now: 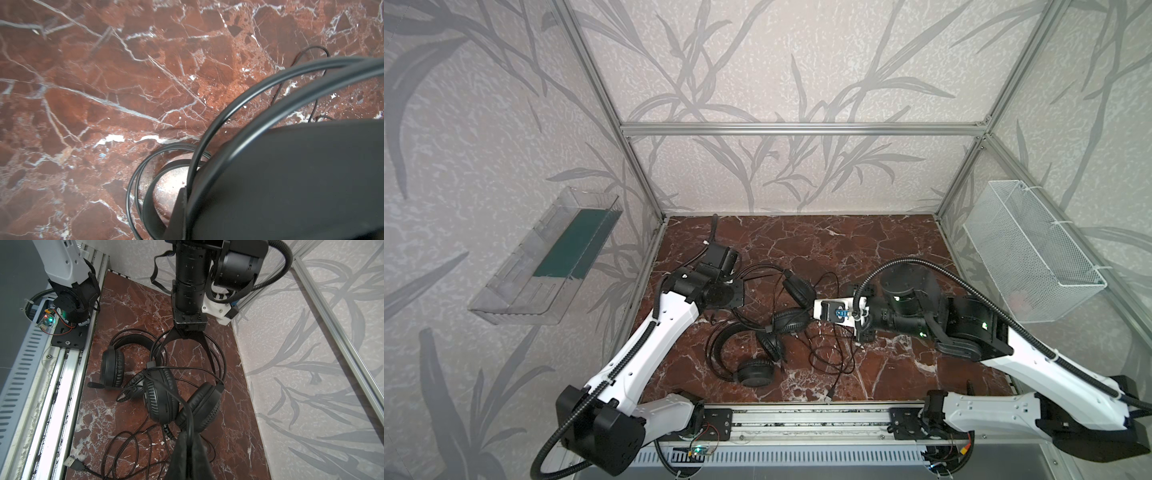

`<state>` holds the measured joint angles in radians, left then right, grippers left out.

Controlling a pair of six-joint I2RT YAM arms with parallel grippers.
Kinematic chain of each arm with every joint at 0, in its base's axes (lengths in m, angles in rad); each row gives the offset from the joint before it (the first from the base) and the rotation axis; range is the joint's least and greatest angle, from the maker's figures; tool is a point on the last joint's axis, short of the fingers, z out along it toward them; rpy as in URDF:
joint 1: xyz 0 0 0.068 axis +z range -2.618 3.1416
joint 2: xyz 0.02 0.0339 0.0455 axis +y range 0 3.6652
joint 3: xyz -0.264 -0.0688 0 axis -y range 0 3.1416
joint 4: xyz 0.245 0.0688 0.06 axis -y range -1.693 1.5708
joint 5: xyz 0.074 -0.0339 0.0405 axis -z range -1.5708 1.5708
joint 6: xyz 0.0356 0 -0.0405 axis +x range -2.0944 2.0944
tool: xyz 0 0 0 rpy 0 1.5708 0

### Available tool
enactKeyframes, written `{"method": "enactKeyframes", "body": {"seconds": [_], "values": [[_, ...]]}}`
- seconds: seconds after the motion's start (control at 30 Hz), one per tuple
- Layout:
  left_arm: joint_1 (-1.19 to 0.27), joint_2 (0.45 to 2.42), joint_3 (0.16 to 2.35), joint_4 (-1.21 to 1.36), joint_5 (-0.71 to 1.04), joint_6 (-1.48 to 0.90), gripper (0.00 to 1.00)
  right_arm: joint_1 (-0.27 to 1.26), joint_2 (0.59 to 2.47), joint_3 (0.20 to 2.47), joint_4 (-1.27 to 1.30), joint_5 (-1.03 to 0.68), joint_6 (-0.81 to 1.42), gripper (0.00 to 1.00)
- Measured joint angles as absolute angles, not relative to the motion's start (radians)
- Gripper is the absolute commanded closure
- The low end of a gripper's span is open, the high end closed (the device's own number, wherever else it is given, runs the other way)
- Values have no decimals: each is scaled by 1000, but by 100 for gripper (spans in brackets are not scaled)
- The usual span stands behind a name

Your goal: Wrap the headphones

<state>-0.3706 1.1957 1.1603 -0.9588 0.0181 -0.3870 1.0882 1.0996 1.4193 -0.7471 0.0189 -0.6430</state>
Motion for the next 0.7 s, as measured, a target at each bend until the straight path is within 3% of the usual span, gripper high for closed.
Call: {"method": "enactKeyframes", "body": {"seconds": [0.3,0.7], "values": [[-421,1102,1099,-934,-5,-349,100,1084,1095,1393,-739,43,-653,100],[-564,1161,1097,-906,25,-288,100,1068,1238,1533,-750,-17,-659,100]]}}
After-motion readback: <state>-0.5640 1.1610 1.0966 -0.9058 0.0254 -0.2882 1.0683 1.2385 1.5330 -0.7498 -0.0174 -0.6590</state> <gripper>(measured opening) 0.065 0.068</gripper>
